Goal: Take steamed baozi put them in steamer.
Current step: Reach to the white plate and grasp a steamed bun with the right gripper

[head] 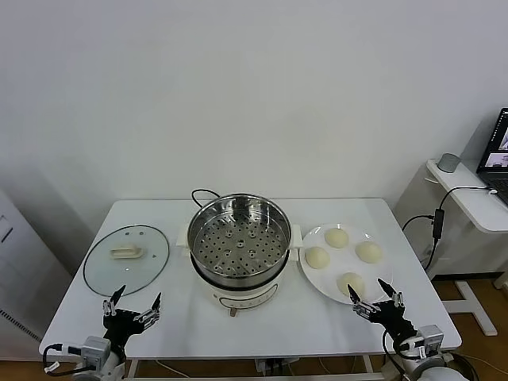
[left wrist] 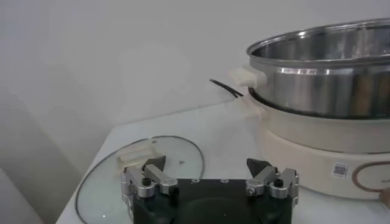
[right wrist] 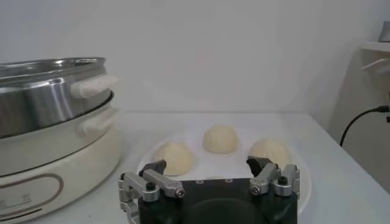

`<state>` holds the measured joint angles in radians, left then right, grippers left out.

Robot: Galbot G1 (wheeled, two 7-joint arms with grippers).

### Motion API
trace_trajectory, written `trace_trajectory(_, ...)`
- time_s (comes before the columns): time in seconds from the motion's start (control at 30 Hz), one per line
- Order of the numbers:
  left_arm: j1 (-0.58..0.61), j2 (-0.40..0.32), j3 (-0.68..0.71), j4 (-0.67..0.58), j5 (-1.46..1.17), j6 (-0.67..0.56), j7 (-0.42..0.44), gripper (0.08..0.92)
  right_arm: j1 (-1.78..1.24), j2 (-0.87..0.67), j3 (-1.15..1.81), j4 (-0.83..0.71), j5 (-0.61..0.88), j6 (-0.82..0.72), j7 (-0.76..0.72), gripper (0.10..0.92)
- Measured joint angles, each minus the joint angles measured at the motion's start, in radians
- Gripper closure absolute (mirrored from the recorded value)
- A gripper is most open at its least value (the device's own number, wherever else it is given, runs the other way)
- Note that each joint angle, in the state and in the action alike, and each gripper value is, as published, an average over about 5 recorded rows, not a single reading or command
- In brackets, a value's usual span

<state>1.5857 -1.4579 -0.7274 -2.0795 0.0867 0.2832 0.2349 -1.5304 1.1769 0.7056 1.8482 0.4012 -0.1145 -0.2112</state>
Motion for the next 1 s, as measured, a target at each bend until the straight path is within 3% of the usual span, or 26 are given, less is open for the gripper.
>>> trace_trajectory(0.33, 0.002, -0.002, 0.001, -0.006, 0.003, 0.0, 0.0, 0.177, 0.013, -0.005, 0.006, 0.006, -0.011, -0.011, 0.01, 0.203)
trace_trajectory(0.57, 0.001, -0.006, -0.001, -0.015, 0.007, 0.007, -0.001, 0.177, 0.105, -0.058, 0.013, -0.018, -0.095, -0.061, -0.038, 0.203)
trace_trajectory(1.0, 0.011, -0.037, -0.011, -0.025, 0.017, -0.002, -0.008, 0.177, 0.629, -0.25, -0.167, -0.235, -0.546, -0.074, -0.458, 0.203)
